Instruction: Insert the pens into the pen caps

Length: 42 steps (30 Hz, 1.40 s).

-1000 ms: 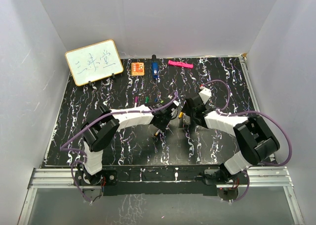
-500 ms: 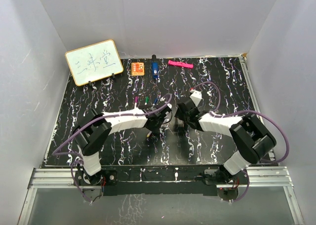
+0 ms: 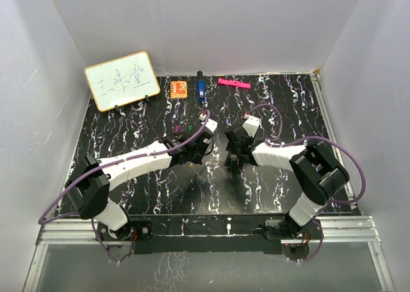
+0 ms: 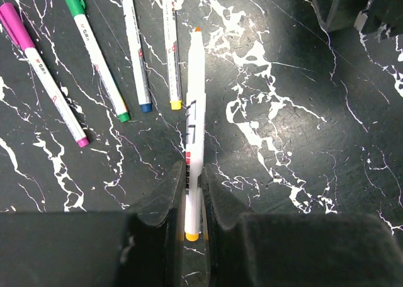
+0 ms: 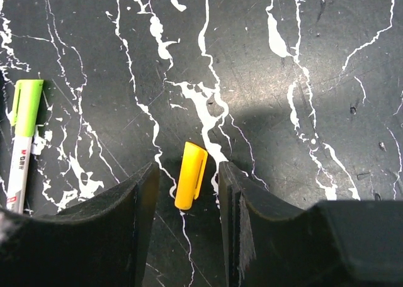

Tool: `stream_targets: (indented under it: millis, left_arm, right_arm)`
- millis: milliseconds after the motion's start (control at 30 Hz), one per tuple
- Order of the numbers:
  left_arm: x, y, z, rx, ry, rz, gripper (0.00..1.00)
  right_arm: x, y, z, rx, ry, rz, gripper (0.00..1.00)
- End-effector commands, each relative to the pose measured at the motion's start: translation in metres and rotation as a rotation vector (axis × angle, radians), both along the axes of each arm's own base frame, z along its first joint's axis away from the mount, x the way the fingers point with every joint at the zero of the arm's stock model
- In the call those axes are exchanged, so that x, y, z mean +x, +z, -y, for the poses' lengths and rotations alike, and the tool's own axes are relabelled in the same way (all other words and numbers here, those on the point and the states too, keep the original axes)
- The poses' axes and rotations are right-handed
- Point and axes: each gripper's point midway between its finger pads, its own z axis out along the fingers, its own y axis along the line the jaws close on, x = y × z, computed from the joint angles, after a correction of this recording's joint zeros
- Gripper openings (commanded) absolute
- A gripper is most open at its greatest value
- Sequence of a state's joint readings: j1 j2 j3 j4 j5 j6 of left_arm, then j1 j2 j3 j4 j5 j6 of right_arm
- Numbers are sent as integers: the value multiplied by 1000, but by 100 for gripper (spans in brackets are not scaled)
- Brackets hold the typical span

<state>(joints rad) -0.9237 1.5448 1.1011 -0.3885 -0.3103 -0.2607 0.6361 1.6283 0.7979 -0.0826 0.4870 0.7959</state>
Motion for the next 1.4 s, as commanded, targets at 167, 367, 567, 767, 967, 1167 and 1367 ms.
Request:
stream_targets:
  millis: [167, 367, 567, 767, 967, 1167, 1367]
  left_arm:
    - [11, 14, -3, -79, 31, 14, 0]
    - [16, 16, -7, -137, 50, -11, 0]
    - [21, 19, -11, -189, 63, -30, 0]
    - [23, 14, -11, -202, 64, -51, 0]
    - [24, 17, -15, -207, 75, -51, 0]
    - [22, 13, -16, -205, 66, -71, 0]
    - [21, 9, -3, -245, 19, -92, 0]
  right_arm:
    - [9, -9, -5, -49, -19, -40, 31]
    - [-6, -19, -6, -74, -15, -107, 30]
    - [-34, -43, -2, -149, -11, -214, 31]
    - [-48, -57, 3, -180, -24, -258, 28]
    - [-55, -64, 3, -189, -15, -306, 10]
    - [-49, -58, -4, -165, 13, -286, 0]
    - [8, 13, -3, -78, -15, -79, 0]
